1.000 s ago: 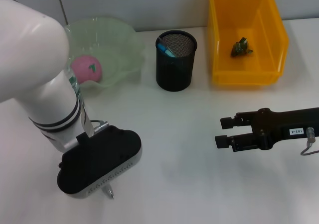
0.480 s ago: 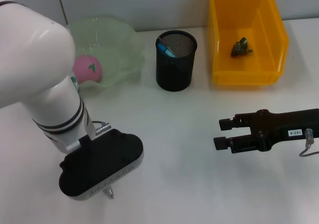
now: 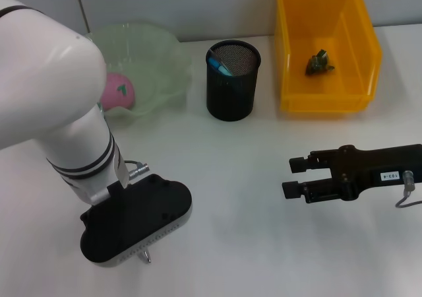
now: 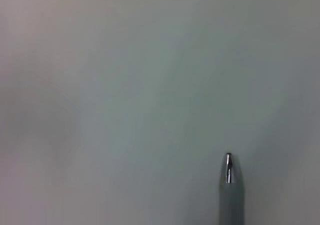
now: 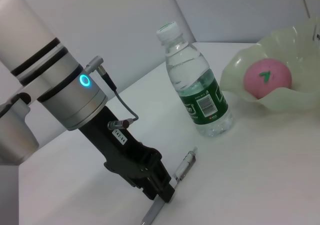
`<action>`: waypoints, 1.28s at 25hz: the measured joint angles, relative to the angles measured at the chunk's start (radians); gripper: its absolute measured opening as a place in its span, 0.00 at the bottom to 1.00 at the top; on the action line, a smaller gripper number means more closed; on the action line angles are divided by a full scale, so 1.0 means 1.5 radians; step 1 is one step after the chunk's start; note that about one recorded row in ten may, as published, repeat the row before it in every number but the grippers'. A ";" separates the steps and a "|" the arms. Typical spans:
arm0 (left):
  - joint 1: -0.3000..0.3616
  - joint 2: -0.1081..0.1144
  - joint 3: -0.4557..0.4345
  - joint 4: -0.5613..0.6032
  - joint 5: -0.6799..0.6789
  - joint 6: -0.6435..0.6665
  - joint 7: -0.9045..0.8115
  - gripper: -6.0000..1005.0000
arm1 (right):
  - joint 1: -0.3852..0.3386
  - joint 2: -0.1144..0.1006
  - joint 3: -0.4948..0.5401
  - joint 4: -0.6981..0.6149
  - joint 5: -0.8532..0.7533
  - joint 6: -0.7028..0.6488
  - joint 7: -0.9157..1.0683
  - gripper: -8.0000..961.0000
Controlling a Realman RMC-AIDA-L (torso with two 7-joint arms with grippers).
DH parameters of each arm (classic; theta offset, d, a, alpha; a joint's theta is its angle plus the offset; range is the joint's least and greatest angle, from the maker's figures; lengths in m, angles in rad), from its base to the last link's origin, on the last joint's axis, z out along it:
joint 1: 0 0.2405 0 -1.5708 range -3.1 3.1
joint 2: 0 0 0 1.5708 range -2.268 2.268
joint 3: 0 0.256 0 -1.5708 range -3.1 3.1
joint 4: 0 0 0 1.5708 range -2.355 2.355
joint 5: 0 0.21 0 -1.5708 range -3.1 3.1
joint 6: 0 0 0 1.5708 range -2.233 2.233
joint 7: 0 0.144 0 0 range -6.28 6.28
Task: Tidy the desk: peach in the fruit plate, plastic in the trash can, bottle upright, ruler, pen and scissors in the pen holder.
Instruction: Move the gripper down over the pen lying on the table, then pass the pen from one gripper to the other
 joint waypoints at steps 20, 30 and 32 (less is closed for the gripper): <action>-0.005 0.000 0.017 -0.007 0.005 -0.008 -0.004 0.25 | 0.000 0.000 0.001 0.001 0.000 0.000 0.000 0.79; -0.006 0.000 0.017 -0.007 0.003 -0.010 -0.003 0.17 | 0.000 0.001 0.001 0.001 0.000 0.000 0.000 0.79; -0.006 0.000 0.016 -0.004 0.003 -0.009 -0.005 0.14 | 0.000 0.001 0.001 0.001 0.000 0.000 0.000 0.79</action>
